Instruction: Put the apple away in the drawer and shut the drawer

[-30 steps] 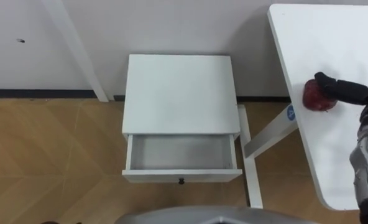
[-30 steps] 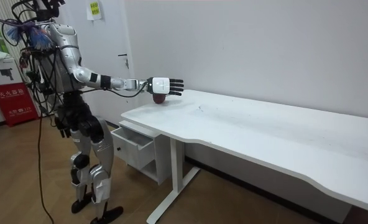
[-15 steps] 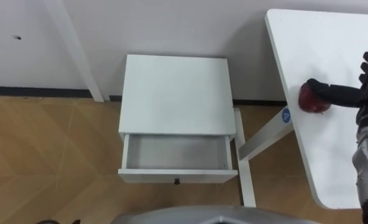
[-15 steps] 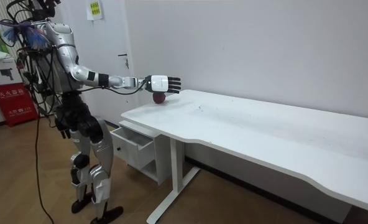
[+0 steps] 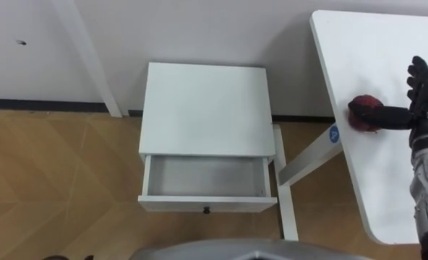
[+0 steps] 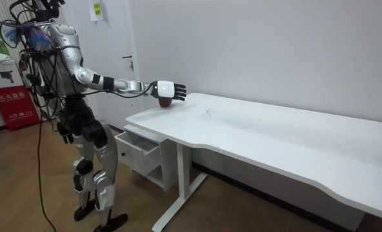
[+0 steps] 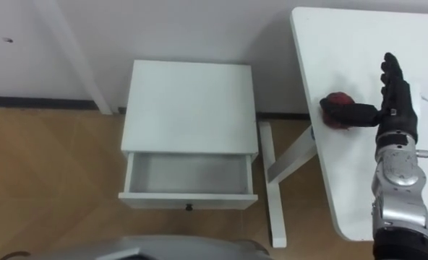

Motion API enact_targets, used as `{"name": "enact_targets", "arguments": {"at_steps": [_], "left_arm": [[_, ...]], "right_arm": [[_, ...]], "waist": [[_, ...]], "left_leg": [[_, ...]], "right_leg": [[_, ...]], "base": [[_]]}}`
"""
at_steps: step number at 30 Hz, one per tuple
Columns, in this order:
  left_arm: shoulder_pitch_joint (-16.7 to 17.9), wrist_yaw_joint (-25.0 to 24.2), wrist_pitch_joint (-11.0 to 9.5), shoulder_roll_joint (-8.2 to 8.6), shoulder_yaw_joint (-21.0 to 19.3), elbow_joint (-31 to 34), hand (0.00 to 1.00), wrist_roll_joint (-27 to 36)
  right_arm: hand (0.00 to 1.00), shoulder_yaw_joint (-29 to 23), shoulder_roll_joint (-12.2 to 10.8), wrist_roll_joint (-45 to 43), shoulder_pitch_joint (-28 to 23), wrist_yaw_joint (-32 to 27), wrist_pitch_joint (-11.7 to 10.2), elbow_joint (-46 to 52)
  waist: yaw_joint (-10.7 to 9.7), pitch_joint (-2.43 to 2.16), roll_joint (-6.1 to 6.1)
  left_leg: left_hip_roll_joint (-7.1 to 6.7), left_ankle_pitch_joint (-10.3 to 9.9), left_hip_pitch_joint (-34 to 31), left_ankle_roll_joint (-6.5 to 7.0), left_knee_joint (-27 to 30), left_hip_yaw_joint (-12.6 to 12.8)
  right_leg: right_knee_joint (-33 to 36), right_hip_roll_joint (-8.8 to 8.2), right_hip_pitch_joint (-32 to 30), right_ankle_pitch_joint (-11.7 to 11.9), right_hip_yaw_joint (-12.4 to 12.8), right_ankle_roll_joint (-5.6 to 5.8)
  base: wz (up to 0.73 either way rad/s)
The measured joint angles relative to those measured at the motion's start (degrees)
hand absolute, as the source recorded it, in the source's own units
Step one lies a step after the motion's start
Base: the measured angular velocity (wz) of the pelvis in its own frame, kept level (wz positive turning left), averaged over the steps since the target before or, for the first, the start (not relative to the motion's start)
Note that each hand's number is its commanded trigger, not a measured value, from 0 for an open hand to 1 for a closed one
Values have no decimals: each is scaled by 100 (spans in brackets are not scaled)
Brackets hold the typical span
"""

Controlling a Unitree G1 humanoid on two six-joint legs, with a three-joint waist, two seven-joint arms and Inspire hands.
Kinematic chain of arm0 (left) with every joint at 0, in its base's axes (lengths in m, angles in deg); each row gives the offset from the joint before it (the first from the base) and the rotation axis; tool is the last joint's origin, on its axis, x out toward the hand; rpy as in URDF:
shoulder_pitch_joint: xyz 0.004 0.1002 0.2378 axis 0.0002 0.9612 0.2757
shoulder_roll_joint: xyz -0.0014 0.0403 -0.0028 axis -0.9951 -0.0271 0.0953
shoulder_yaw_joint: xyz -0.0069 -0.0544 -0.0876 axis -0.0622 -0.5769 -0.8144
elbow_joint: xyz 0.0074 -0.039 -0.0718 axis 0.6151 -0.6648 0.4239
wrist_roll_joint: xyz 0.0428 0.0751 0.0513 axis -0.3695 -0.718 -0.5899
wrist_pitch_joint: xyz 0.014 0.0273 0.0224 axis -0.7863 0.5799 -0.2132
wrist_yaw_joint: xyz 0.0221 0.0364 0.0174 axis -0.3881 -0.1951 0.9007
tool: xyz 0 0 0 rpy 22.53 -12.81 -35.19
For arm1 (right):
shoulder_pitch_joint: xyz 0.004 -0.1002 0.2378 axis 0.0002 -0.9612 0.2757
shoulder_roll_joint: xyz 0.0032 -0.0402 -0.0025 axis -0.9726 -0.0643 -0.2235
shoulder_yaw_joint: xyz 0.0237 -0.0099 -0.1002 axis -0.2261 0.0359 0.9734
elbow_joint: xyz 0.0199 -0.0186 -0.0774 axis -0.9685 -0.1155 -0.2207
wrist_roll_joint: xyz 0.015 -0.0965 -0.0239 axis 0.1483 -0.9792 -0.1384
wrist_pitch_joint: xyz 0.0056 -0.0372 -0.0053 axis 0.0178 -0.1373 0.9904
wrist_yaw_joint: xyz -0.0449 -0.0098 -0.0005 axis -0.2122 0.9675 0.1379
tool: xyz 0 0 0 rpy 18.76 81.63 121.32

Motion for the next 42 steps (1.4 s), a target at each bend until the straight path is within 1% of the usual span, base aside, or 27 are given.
{"name": "enact_targets", "arguments": {"at_steps": [7, 11, 12, 13, 14, 15, 18, 20, 21, 26, 36, 42], "left_arm": [[2, 1, 4, -1, 7, 4, 0, 31], [17, 5, 3, -1, 8, -1, 0, 31], [17, 6, 3, -1, 8, -6, 0, 31], [16, 6, 2, -2, 7, -22, 0, 28], [12, 6, 2, -2, 7, -35, 0, 28], [3, 6, 0, -2, 7, -61, 0, 27], [-18, 10, -1, -3, 9, -161, 0, 27], [-27, 11, 6, -10, 9, -223, 0, 29], [-24, 11, 6, -10, 15, -223, 0, 29], [-36, 12, 6, -10, 26, -224, 0, 28], [-44, 14, 5, -17, 43, -224, 0, 30], [-70, 59, 5, -17, 44, -224, 0, 29]], "right_arm": [[0, 41, -1, -138, 0, 229, 16, -1], [0, 90, -3, -169, -1, 254, 16, -42], [15, 144, -4, -181, -1, 256, 17, -94], [62, 224, -4, -211, -2, 261, 24, -143], [91, 251, -7, -240, -2, 277, 27, -165], [100, 253, -24, -309, -1, 310, 30, -233], [100, 245, -30, -432, 14, 246, 7, -383], [100, 240, -30, -503, 60, 133, 3, -467], [100, 218, -27, -559, 82, 36, 3, -501], [100, 202, -26, -665, 107, -78, 4, -523], [100, 246, -28, -892, 107, -95, 3, -530], [100, 284, -28, -1132, 105, -78, 2, -530]], "waist": [[26, -2, 0], [31, -2, -1], [33, -5, -5], [31, -6, -8], [31, -7, -8], [34, -6, -8], [44, -3, -3], [28, 11, 16], [25, 7, 11], [23, 4, 25], [26, -22, 82], [27, -15, 81]], "left_leg": [[1, 0, 35, 0, 5, 3], [1, 0, 48, 0, 9, 1], [1, 0, 45, 0, 13, -7], [1, 0, 39, 0, 15, -11], [1, 0, 35, 0, 17, -11], [0, 0, 33, 0, 16, -14], [-2, -4, 37, 3, 34, -33], [-1, -4, 30, 3, 50, -48], [-1, -5, 31, 3, 53, -61], [1, -5, 30, 3, 63, -74], [1, -5, 32, 3, 67, -75], [1, -6, 37, 4, 72, -73]], "right_leg": [[-4, -2, -1, 0, 1, 0], [-2, -4, 11, 0, -7, -1], [1, -5, 15, 1, -11, -1], [5, -6, 22, 1, -18, -2], [6, -7, 24, 2, -19, -2], [5, -8, 38, 2, -28, -2], [2, -12, 67, 2, -59, -2], [-3, -11, 80, 2, -75, -2], [-3, -12, 90, 2, -94, -2], [0, -11, 102, 2, -108, -2], [0, -13, 114, 2, -112, -2], [-2, -17, 133, 2, -122, -2]], "base": [[0], [0], [0], [0], [0], [0], [5], [3], [5], [1], [0], [0]]}}
